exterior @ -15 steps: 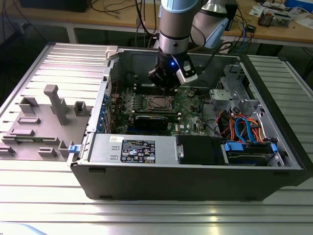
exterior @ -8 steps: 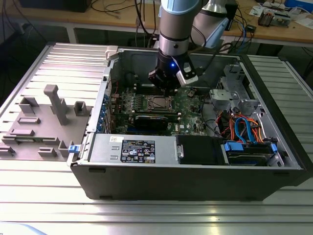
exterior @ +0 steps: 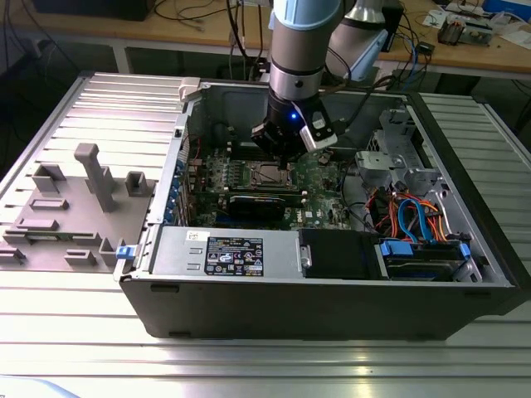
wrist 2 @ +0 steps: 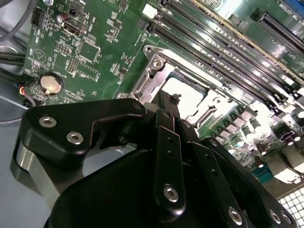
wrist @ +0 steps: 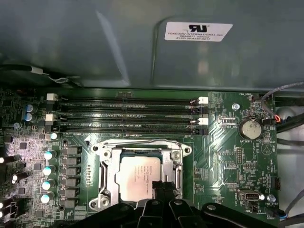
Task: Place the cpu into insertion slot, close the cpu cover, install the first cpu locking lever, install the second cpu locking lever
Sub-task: 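Install the second cpu locking lever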
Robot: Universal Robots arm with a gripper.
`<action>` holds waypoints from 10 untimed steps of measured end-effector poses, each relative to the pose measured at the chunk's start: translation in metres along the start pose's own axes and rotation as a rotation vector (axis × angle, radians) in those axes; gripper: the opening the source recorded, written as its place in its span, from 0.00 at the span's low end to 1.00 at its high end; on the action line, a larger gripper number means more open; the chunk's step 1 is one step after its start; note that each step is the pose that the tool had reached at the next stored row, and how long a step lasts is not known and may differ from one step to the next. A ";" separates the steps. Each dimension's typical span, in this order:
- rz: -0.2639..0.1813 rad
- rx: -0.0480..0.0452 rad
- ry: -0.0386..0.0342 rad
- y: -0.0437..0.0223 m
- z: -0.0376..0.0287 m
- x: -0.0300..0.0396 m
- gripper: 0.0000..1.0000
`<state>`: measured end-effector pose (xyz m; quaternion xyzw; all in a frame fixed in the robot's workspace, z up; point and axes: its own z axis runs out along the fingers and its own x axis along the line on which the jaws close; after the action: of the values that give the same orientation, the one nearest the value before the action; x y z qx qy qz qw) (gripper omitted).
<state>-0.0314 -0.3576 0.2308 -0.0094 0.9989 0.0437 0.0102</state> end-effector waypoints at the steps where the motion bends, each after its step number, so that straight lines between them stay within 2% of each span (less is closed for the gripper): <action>1: 0.000 -0.0002 0.0000 0.0000 -0.0022 -0.0001 0.11; 4: 0.000 -0.0003 -0.0001 0.0006 -0.0104 -0.0003 0.11; 6: 0.000 -0.0006 -0.0002 0.0000 -0.0118 -0.0004 0.11; 10: 0.000 -0.0012 -0.0001 -0.0100 -0.0127 -0.0001 0.11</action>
<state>-0.0314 -0.3687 0.2426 -0.0095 0.9989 0.0443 0.0103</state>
